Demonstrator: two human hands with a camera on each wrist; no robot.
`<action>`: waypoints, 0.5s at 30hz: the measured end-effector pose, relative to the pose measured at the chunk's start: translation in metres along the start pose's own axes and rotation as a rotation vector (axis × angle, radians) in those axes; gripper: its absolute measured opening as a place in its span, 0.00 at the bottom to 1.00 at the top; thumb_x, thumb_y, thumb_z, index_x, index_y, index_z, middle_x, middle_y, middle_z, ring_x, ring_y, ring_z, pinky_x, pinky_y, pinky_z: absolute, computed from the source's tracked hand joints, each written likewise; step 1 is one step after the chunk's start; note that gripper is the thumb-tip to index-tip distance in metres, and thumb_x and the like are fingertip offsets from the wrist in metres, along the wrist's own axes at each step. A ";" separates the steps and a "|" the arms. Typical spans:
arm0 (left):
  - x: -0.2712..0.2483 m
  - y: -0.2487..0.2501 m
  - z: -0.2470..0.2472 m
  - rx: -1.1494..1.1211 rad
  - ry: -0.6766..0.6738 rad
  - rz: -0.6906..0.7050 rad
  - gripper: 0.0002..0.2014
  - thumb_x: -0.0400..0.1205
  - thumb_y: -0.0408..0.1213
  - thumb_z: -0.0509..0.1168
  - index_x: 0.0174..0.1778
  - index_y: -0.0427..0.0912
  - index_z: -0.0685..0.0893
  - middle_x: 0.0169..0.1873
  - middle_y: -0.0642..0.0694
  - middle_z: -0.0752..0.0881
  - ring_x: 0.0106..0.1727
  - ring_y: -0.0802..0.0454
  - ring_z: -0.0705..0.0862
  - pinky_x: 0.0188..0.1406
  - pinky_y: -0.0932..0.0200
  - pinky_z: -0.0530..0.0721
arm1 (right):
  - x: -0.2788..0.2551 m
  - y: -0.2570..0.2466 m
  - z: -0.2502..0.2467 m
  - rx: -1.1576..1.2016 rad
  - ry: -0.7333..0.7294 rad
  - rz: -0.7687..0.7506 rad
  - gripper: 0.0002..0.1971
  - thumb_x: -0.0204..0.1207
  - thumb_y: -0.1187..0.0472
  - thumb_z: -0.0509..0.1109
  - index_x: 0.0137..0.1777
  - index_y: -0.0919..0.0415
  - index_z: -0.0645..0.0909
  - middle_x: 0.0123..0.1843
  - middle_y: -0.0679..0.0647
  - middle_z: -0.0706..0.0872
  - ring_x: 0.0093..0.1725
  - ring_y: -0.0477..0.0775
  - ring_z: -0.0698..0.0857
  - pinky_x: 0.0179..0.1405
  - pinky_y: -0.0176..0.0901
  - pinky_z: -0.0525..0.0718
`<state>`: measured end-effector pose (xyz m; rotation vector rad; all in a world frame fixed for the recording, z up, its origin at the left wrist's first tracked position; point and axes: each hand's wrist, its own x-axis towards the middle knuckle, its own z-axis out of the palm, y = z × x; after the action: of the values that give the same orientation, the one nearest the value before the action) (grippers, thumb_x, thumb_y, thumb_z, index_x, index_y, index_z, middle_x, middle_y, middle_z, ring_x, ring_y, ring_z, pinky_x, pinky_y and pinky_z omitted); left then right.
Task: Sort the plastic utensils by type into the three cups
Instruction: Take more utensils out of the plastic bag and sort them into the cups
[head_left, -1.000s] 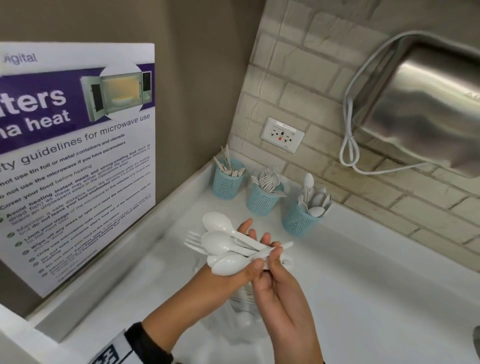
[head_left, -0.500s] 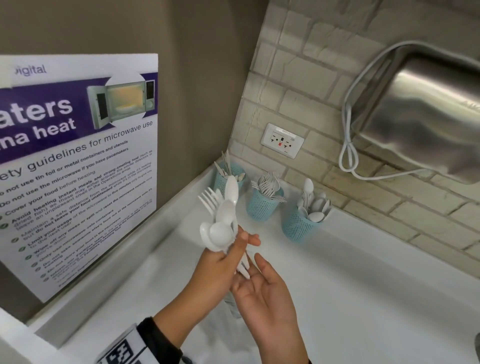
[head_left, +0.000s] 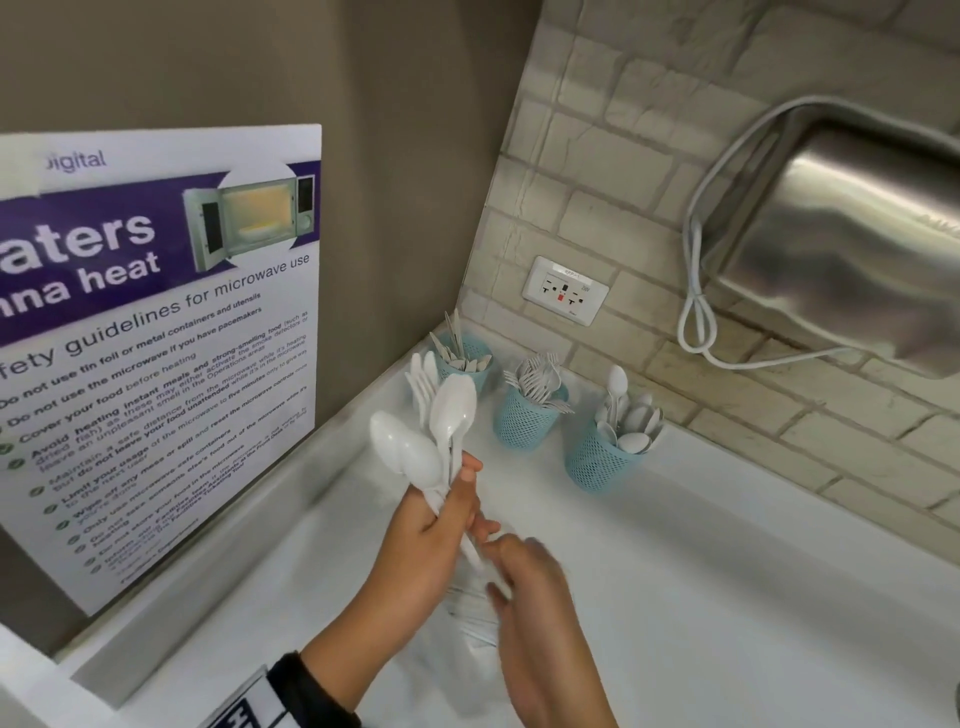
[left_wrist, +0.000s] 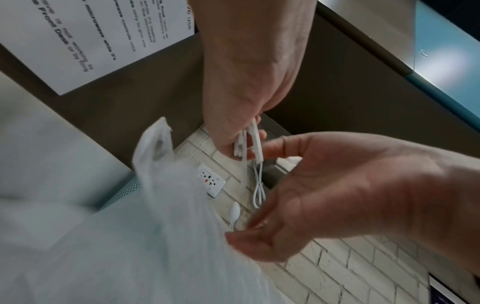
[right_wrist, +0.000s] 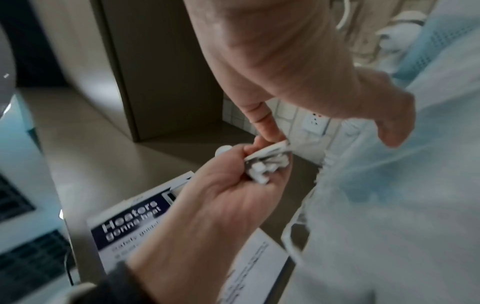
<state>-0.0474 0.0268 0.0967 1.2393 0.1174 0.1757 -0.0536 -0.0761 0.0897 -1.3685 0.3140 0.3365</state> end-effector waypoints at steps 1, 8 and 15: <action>0.001 0.001 -0.002 0.008 0.012 0.003 0.07 0.85 0.38 0.57 0.51 0.39 0.78 0.24 0.45 0.74 0.32 0.48 0.80 0.34 0.69 0.82 | -0.001 -0.004 -0.003 -0.056 0.051 -0.065 0.38 0.57 0.50 0.73 0.71 0.53 0.69 0.78 0.52 0.72 0.73 0.48 0.75 0.59 0.41 0.74; -0.008 -0.014 0.000 0.450 -0.109 0.057 0.04 0.85 0.41 0.60 0.53 0.55 0.76 0.34 0.58 0.84 0.32 0.69 0.82 0.32 0.74 0.76 | -0.010 -0.050 0.010 -0.627 0.026 -0.746 0.20 0.76 0.43 0.66 0.68 0.35 0.73 0.65 0.34 0.69 0.68 0.29 0.70 0.61 0.15 0.67; -0.010 -0.022 -0.001 0.696 -0.065 0.121 0.14 0.83 0.42 0.62 0.64 0.54 0.70 0.47 0.55 0.84 0.46 0.60 0.83 0.41 0.74 0.77 | 0.011 -0.068 0.006 -0.847 0.198 -0.805 0.06 0.76 0.51 0.71 0.51 0.47 0.80 0.51 0.41 0.82 0.44 0.37 0.83 0.47 0.40 0.84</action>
<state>-0.0563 0.0187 0.0751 1.9466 0.0460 0.2076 -0.0155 -0.0811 0.1471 -2.2283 -0.2759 -0.3967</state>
